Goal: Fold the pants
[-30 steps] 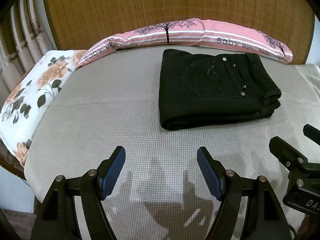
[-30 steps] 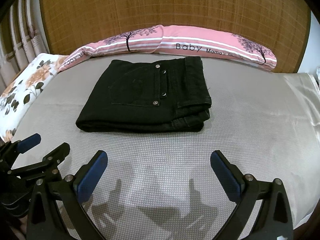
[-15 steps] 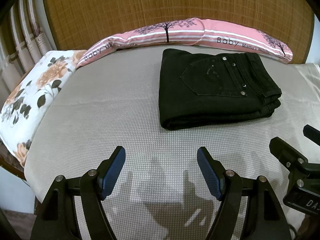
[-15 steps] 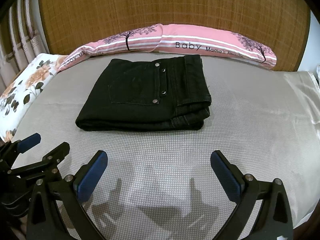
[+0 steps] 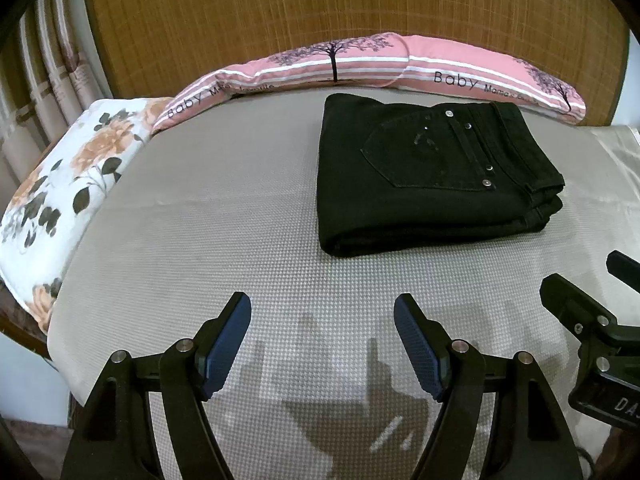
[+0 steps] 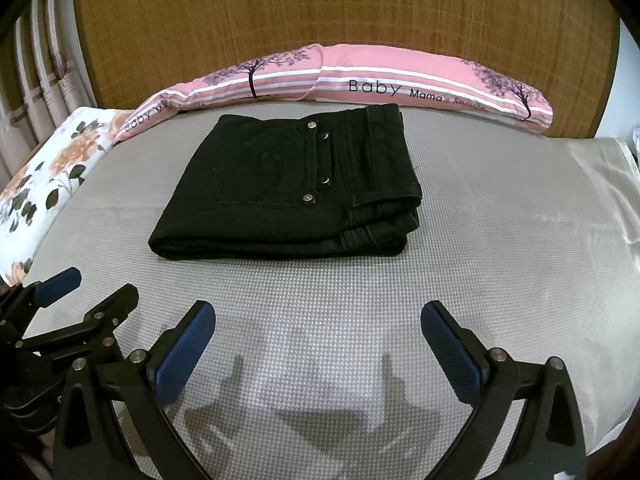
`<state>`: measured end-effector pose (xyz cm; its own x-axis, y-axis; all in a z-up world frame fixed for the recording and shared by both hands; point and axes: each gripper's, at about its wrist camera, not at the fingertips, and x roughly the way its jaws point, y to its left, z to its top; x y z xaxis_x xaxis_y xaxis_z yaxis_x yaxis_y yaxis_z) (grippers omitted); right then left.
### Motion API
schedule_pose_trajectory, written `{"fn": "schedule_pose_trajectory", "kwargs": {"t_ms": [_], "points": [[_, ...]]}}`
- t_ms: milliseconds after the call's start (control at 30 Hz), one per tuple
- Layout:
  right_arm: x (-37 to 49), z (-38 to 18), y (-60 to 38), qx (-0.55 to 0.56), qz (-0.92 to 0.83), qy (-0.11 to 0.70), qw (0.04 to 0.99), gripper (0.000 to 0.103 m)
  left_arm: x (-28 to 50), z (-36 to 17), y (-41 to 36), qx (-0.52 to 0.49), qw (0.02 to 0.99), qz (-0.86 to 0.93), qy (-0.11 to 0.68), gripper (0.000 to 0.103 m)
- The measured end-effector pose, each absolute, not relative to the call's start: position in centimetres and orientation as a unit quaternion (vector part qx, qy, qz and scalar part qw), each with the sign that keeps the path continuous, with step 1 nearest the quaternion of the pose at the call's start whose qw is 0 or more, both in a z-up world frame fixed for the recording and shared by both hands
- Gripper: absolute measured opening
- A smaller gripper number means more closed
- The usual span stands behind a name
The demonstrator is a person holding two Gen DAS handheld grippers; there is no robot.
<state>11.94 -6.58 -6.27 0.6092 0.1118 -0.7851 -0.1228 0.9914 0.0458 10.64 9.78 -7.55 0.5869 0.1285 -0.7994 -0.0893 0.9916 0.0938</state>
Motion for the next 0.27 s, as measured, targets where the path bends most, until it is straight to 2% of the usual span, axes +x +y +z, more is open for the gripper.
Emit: {"fn": "schedule_pose_trajectory", "kwargs": {"t_ms": [267], "points": [[11.82,-6.34,-6.48,-0.006,0.065,0.437,0.897,0.102,10.62,-7.57,9.70,0.019,0.890,0.059,0.452,0.074]]}}
